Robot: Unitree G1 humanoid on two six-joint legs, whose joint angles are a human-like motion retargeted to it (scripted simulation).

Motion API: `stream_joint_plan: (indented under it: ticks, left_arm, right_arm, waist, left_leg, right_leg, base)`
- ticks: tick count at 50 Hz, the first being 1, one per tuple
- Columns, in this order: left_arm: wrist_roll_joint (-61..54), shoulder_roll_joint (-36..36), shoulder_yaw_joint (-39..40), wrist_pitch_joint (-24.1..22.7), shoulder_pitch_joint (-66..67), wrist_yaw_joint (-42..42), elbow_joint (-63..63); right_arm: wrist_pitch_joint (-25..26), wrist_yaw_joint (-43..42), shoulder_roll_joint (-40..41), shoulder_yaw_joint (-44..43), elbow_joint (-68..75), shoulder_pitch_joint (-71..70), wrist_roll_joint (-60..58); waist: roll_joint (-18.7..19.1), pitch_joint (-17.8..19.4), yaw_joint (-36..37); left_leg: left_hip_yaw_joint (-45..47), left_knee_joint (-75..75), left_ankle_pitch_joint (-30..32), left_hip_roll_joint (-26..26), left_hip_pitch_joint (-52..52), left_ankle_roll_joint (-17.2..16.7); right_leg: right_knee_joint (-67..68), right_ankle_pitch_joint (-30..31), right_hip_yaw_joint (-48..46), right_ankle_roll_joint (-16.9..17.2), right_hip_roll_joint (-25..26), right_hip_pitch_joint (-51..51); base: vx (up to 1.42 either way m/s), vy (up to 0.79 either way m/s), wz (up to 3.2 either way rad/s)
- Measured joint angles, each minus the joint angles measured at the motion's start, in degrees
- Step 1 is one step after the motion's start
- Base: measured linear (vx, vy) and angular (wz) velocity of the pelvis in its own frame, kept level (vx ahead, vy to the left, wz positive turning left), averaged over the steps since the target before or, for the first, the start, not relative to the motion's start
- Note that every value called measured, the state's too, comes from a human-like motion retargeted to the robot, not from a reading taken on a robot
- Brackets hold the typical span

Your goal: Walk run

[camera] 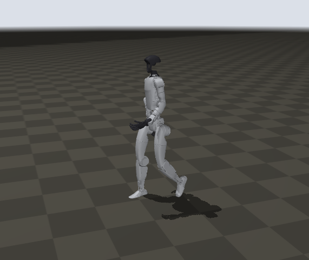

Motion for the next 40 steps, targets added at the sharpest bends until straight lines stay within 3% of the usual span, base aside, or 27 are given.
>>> stream_joint_plan:
  ticks: [3, 6, 10, 13, 18, 20, 23, 25, 28, 30, 32, 36, 40]
  left_arm:
    - [2.32, 0.5, -0.12, 0.18, 0.47, -2.72, -0.63]
    - [4.05, 1.43, -0.46, 0.77, 0.72, -4.82, -1.49]
    - [4.23, 1.78, -1.32, 1.04, 0.37, -5.4, -2.11]
    - [2.64, 0.46, -1.51, 1.27, -0.34, -4.29, -1.88]
    - [0.84, -1.12, -1.84, 1.3, -1.15, -3.35, -1.47]
    - [1.49, -1.38, -1.59, 1.49, -1.4, -3.62, -1.35]
    - [3.45, -1.57, -0.7, 1.27, -1.31, -4.04, -1.2]
    - [4.3, -1.65, 0.05, 1.06, -1.09, -4.04, -0.68]
    - [3.08, -2.12, 1.06, 1.24, -0.79, -2.82, 0.29]
    - [1.97, -2.13, 1.2, 1.3, -0.81, -1.88, 0.39]
    - [1.85, -1.88, 0.65, 0.97, -1.27, -1.55, -0.16]
    - [3.23, -0.73, -1.15, 1.24, -3.67, -1.35, -0.94]
    - [3.95, 0.65, -3.36, 0.44, -5.36, -1.49, -2.06]
  right_arm:
    - [-0.32, -1.53, -3.27, 0.34, -3.5, -8.43, 1.71]
    - [-1.96, -2.58, -6.36, 0.99, -6.67, -15.84, 3.44]
    - [-2.6, -2.79, -9.68, 1.43, -11.21, -23.38, 6.42]
    - [-3.63, -3.87, -10.24, -0.25, -16.37, -25.88, 6.97]
    - [-6.79, -6.57, -8.97, -1.29, -24.33, -24.75, 11.87]
    - [-8.09, -8.18, -7.36, -1.99, -26.37, -22.72, 14.14]
    - [-10.05, -9.64, -3.89, -3.66, -26.34, -18.72, 15.48]
    - [-10.6, -9.11, -1.63, -4.8, -24.09, -15.91, 14.1]
    - [-9.91, -6.84, 0.56, -5.16, -17.86, -11.69, 8.74]
    - [-9.32, -6.18, 1.05, -4.83, -12.82, -8.96, 5.49]
    - [-8.9, -5.72, 0.54, -4.55, -8.39, -6.05, 3.22]
    - [-7.33, -6.33, 0.72, -4.79, -3.46, 1.23, 2.56]
    - [-7.53, -7.17, 3.01, -6.9, -0.97, 8.99, 3.32]
  waist:
    - [-0.03, 0.02, 1.51]
    - [-0.66, 0.63, 7.01]
    - [0.11, 1.27, 11.16]
    - [1.78, 1.99, 11.62]
    - [3.68, 1.42, 7.67]
    - [3.42, 0.93, 6.84]
    - [1.3, 0.4, 9.45]
    - [-0.14, -0.01, 12.04]
    - [0.28, -0.61, 13.39]
    - [2.96, -0.46, 11.92]
    - [6.38, -0.02, 10.52]
    - [9.9, 0.81, 9.63]
    - [10.84, 0.84, 7.61]
  left_leg:
    - [7.38, 5.01, -6.15, 4.3, -5.63, 2.38]
    - [6.49, 4.19, -10.91, 1.62, -12.21, -1.31]
    - [13.46, -7.14, -15.71, 6.79, -17.08, -0.98]
    - [22.0, -20.31, -15.8, 10.3, -18.21, 0.7]
    - [40.9, -36.42, -19.95, 6.44, -16.98, 0.9]
    - [43.74, -39.01, -19.37, 3.73, -15.7, 4.06]
    - [41.41, -40.5, -16.73, 0.67, -13.36, 9.94]
    - [34.46, -42.29, -16.42, -2.84, -13.44, 14.4]
    - [31.65, -43.06, -18.08, -2.91, -10.87, 15.26]
    - [26.89, -42.85, -19.18, -1.92, -9.21, 15.52]
    - [23.55, -42.55, -19.93, -0.21, -7.49, 15.62]
    - [15.61, -42.14, -20.44, 0.07, -4.87, 15.31]
    - [5.92, -42.36, -20.17, -2.37, -2.26, 15.53]
  right_leg:
    - [-1.41, -1.26, -1.27, -2.1, 0.53, 2.71]
    - [-2.96, -2.0, -2.85, -3.34, 0.99, 4.82]
    - [-4.33, -4.3, -6.62, -4.44, 3.34, 7.93]
    - [-5.41, -6.3, -11.51, -4.43, 5.92, 11.06]
    - [-7.49, -9.8, -25.38, -2.75, 9.21, 16.49]
    - [-7.07, -10.67, -27.45, -1.27, 9.51, 17.95]
    - [-4.87, -8.73, -28.17, 1.32, 8.19, 19.79]
    - [-2.69, -4.49, -29.35, 4.17, 6.56, 21.17]
    - [5.07, 9.95, -27.51, 7.75, 5.41, 20.9]
    - [13.18, 18.4, -24.54, 5.23, 7.19, 18.25]
    - [23.75, 21.94, -22.77, -0.71, 9.3, 14.01]
    - [36.09, 13.39, -10.53, -0.97, 15.01, 4.54]
    - [35.75, 5.71, -8.75, -5.83, 11.78, -2.02]
  base:
    - [0.38, -0.11, 0.87]
    - [0.42, -0.13, -0.1]
    - [0.41, -0.12, 0.87]
    - [0.35, -0.06, 1.44]
    - [0.54, -0.05, 2.18]
    - [0.68, -0.04, 1.83]
    - [0.59, -0.06, 0.78]
    - [0.77, 0.0, 0.23]
    - [0.73, 0.06, 0.56]
    - [0.88, 0.13, 1.5]
    - [0.71, 0.13, 1.96]
    - [0.58, 0.06, 2.06]
    - [0.52, -0.02, 2.57]
